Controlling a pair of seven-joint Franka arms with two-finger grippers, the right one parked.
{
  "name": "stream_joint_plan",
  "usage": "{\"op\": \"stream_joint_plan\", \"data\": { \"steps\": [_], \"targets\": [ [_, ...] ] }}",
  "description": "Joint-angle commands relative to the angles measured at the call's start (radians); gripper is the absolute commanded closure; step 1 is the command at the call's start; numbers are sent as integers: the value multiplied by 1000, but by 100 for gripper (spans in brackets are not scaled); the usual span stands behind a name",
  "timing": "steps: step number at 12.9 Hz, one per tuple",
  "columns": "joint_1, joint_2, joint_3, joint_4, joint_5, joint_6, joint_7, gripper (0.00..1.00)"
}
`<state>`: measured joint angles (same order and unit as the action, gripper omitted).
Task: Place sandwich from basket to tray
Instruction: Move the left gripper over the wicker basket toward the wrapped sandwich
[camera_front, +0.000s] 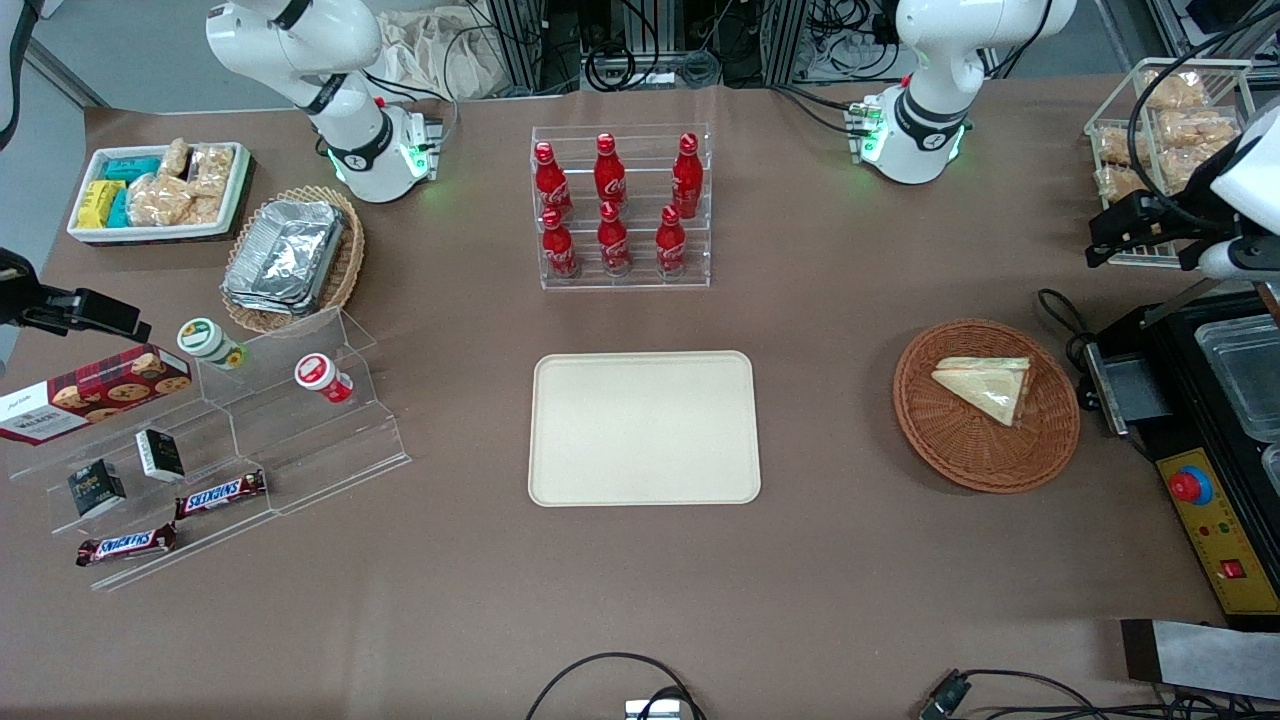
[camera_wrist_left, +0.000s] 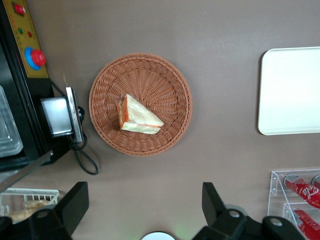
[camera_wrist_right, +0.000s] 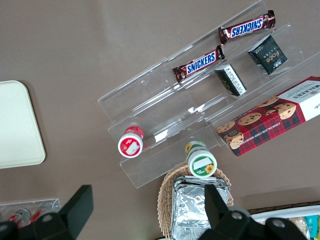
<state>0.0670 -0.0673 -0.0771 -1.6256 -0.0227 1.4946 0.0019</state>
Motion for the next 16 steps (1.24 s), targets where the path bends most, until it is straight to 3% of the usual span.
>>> {"op": "stream_joint_plan", "data": {
  "steps": [1, 10, 16],
  "targets": [
    [5, 33, 2, -34, -8, -13, -101, 0],
    [8, 38, 17, -367, 9, 376, -379, 0],
    [8, 38, 77, -543, 10, 613, -425, 0]
  ]
}}
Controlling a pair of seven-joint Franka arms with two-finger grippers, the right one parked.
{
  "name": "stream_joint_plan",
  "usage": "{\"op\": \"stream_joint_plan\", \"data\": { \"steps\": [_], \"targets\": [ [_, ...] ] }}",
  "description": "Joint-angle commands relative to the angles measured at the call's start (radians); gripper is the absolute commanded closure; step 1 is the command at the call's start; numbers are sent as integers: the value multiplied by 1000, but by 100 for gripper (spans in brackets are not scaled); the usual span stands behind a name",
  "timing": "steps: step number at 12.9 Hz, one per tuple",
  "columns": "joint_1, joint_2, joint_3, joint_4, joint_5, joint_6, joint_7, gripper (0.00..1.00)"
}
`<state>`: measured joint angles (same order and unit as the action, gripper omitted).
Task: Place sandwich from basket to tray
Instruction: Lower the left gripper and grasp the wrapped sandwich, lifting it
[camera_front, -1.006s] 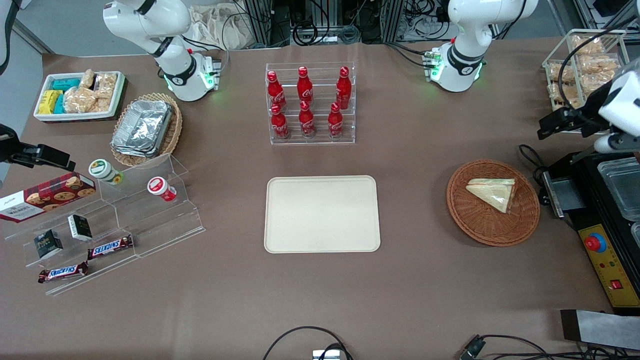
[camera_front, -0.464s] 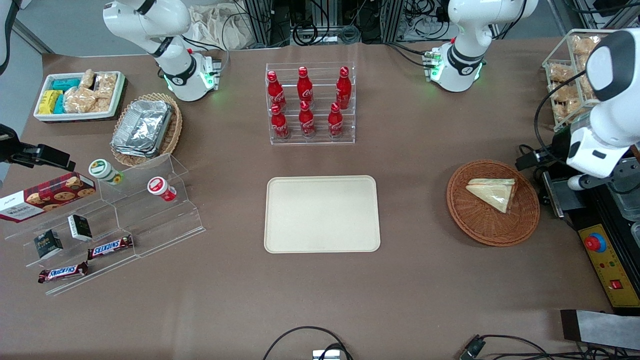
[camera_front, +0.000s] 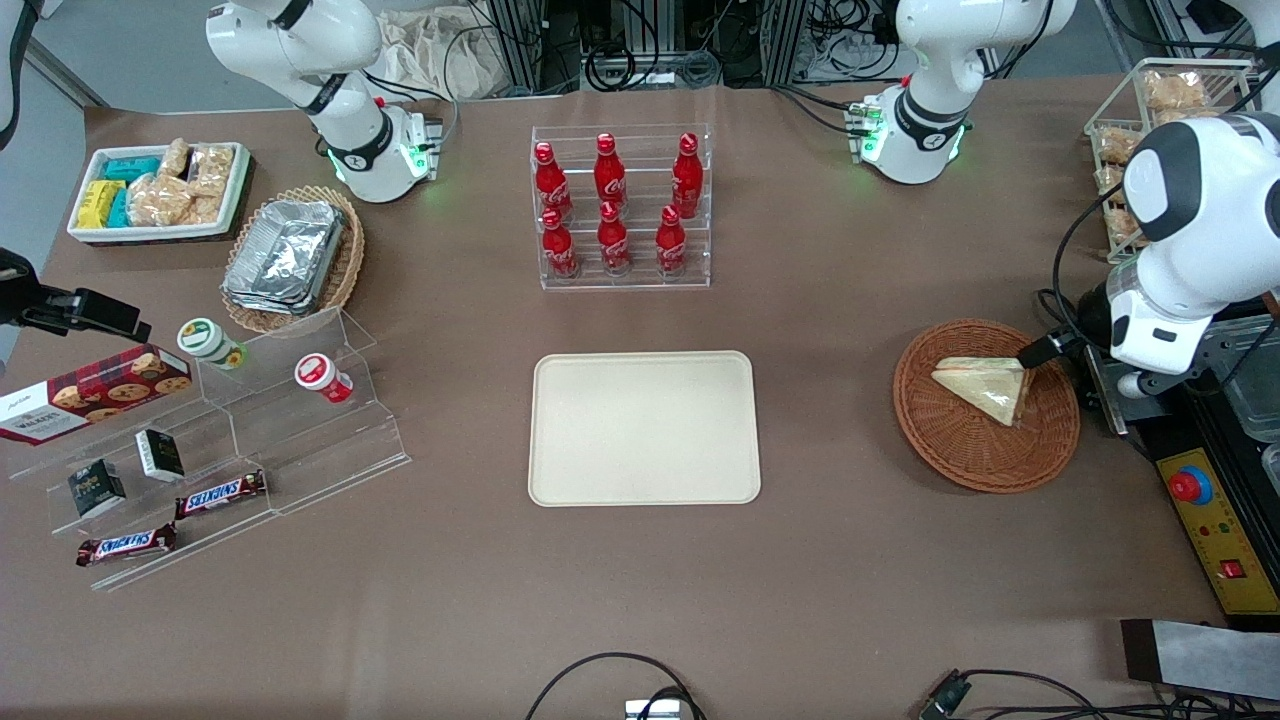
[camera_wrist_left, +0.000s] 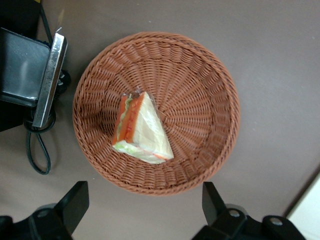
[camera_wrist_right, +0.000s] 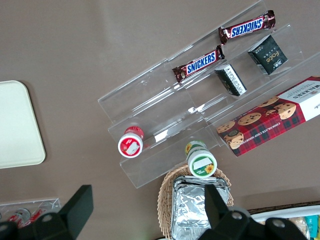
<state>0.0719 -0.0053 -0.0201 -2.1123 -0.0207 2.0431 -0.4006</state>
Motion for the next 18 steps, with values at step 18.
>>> {"op": "stream_joint_plan", "data": {
  "steps": [18],
  "targets": [
    [3, 111, 54, -297, 7, 515, -288, 0]
  ]
}}
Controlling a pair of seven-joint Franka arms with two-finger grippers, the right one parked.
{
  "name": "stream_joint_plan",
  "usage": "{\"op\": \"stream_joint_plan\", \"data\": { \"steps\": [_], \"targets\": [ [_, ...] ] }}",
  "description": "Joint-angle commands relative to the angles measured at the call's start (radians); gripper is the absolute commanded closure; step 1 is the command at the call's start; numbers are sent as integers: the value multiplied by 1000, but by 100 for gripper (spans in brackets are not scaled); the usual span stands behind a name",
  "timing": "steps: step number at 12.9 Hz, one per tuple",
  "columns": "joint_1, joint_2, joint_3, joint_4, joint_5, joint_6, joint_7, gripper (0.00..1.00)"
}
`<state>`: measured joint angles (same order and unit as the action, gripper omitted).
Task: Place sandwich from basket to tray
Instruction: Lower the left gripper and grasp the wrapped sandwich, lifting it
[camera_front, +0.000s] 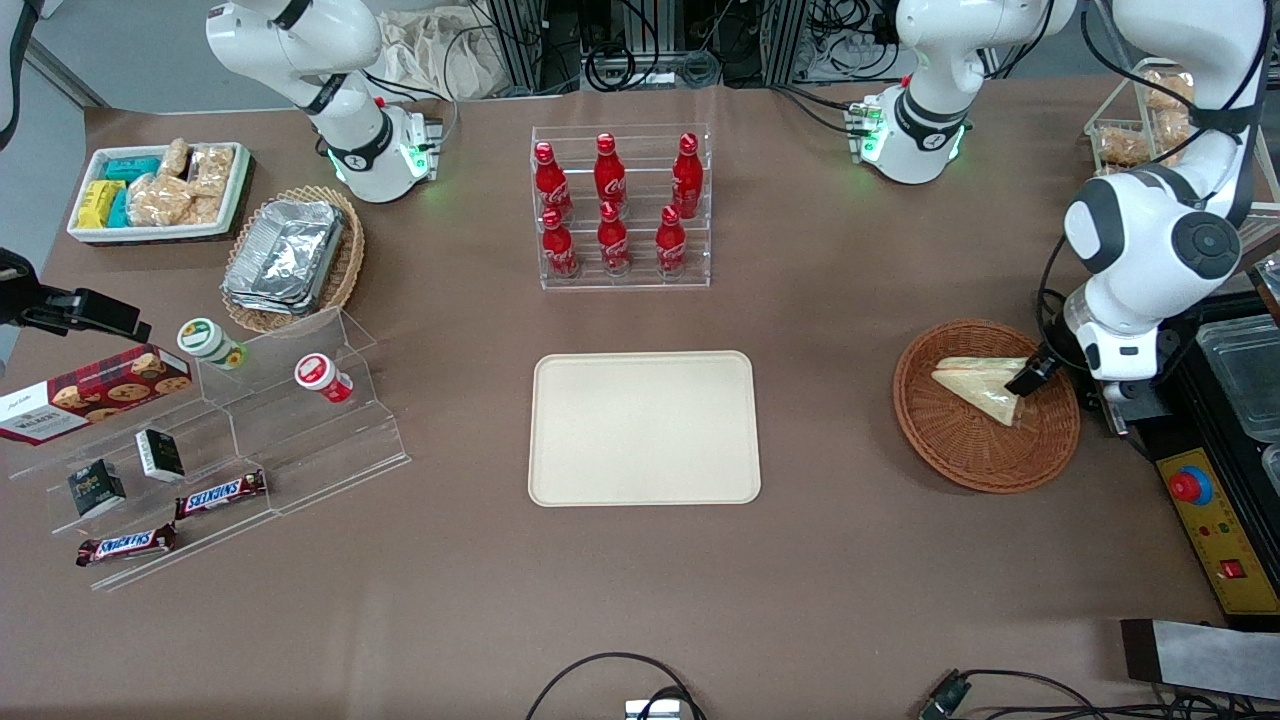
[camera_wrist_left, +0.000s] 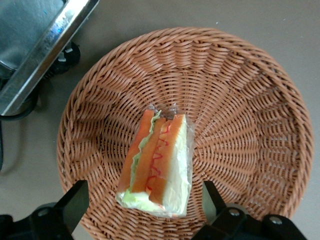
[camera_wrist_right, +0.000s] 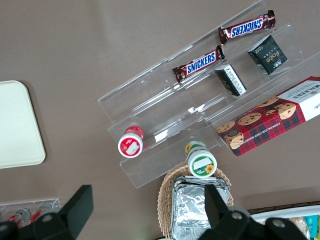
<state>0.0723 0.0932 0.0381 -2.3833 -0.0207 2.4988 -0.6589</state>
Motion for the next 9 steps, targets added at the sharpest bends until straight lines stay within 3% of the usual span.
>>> {"op": "stream_joint_plan", "data": {
  "steps": [1, 8, 9],
  "targets": [
    [3, 25, -4, -33, 7, 81, -31, 0],
    [-9, 71, -7, -47, 5, 158, -85, 0],
    [-9, 77, -9, -45, 5, 158, -84, 10]
  ]
}}
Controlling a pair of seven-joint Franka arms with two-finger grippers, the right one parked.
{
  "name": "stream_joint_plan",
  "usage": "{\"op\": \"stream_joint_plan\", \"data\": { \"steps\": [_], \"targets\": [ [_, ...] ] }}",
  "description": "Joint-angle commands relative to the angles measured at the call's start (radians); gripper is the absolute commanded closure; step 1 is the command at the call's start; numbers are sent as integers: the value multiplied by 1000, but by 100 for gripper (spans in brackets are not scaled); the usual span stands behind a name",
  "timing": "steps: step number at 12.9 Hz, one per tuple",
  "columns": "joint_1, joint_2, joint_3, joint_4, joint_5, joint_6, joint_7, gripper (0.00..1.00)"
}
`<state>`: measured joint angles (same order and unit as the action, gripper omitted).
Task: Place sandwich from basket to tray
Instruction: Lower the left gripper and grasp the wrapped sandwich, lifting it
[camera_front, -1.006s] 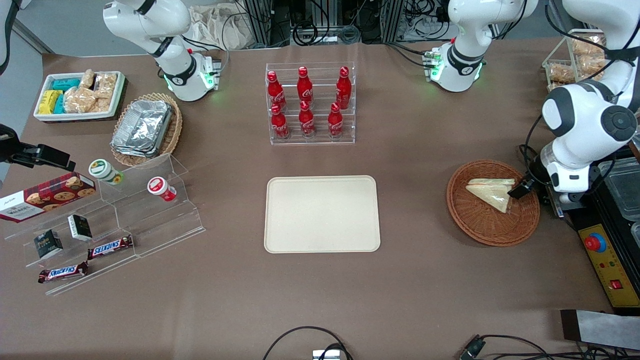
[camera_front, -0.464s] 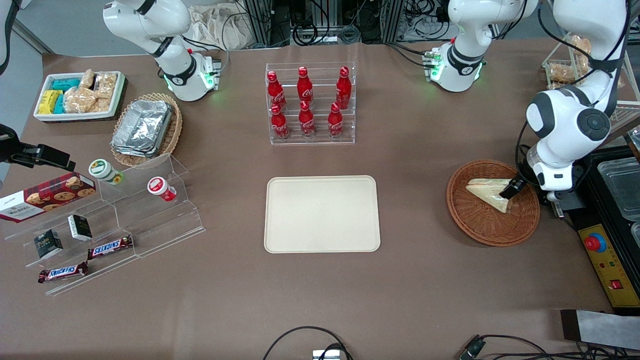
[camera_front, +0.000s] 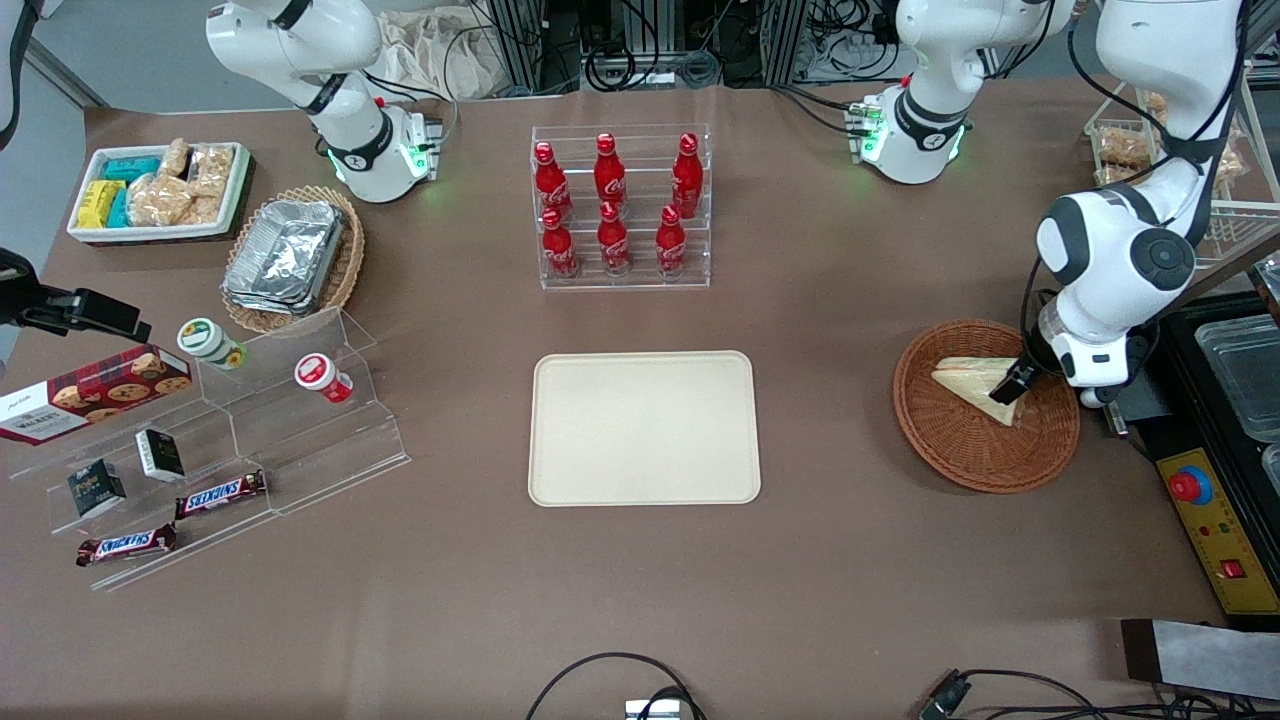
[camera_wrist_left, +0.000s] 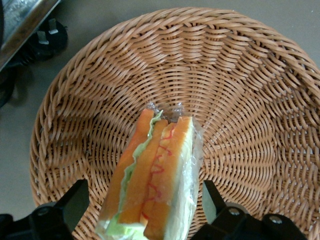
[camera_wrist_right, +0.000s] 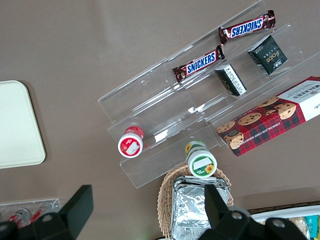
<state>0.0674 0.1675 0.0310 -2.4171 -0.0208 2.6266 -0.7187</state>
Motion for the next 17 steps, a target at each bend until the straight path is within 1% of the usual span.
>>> {"op": "stream_joint_plan", "data": {
  "steps": [1, 3, 4, 6, 7, 9, 10, 13, 15, 17],
  "targets": [
    [-6, 4, -3, -11, 5, 30, -24, 32],
    [-6, 4, -5, -11, 8, 27, -18, 94],
    [-6, 4, -6, -10, 9, 24, -15, 98],
    [-9, -19, -6, -4, 9, -8, 1, 98],
    [-9, -40, -8, 3, 12, -51, 11, 98],
    [-18, -80, -17, 16, 42, -103, 16, 98],
    [-21, -91, -29, 35, 76, -144, 15, 98],
    [-21, -121, -81, 131, 166, -328, 18, 98],
    [-21, -118, -155, 229, 220, -475, 21, 98],
    [-21, -121, -225, 271, 236, -530, 28, 98]
  ]
}}
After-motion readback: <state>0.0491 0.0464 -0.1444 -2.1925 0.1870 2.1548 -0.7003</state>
